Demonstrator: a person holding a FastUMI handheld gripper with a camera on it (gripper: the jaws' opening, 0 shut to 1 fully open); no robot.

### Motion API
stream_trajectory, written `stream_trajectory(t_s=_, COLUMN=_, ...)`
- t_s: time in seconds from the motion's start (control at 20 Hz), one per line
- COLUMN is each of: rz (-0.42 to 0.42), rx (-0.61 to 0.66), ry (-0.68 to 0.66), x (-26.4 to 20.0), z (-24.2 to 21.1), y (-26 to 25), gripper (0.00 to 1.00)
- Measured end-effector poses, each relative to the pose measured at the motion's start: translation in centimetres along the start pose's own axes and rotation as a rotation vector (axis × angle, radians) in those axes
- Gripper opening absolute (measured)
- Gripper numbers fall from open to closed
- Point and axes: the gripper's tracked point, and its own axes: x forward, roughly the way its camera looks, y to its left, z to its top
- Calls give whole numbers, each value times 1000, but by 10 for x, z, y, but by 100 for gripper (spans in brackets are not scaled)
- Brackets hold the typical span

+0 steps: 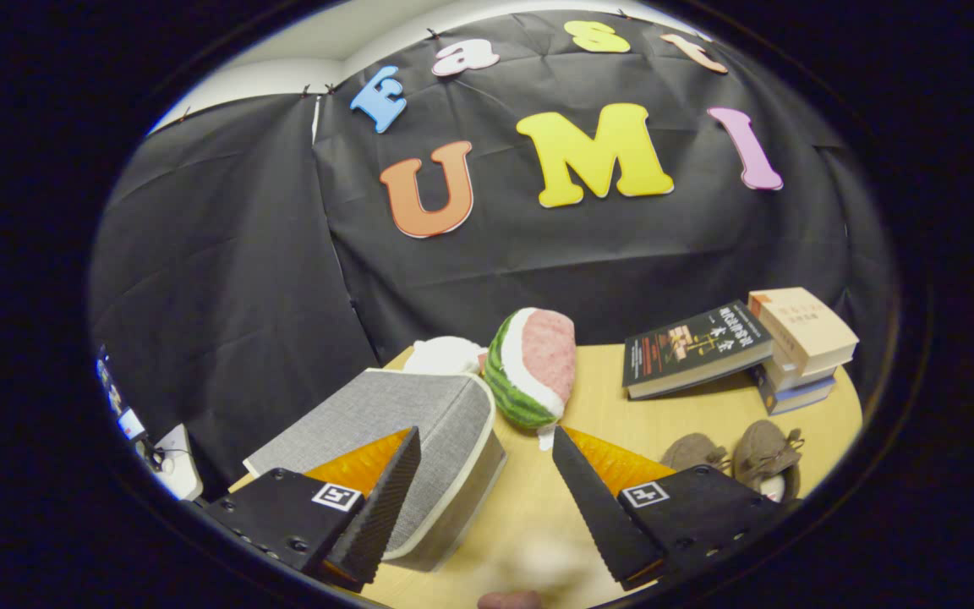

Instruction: Open the storage box then place both shoes into the box .Put the left shoe in first, then the right shoe, with the right side of both shoes facing outward in a uniform manner.

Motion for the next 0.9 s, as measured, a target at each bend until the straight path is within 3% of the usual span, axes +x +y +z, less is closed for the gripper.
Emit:
stream_trajectory(t_s=0.45, rz=53, rx=132, ry=75, x=9, z=-37, y=25, gripper=96)
stream_trajectory(t_s=0.9, rz=209, rx=425, ry=193, x=13, z=-66, y=55, gripper=97)
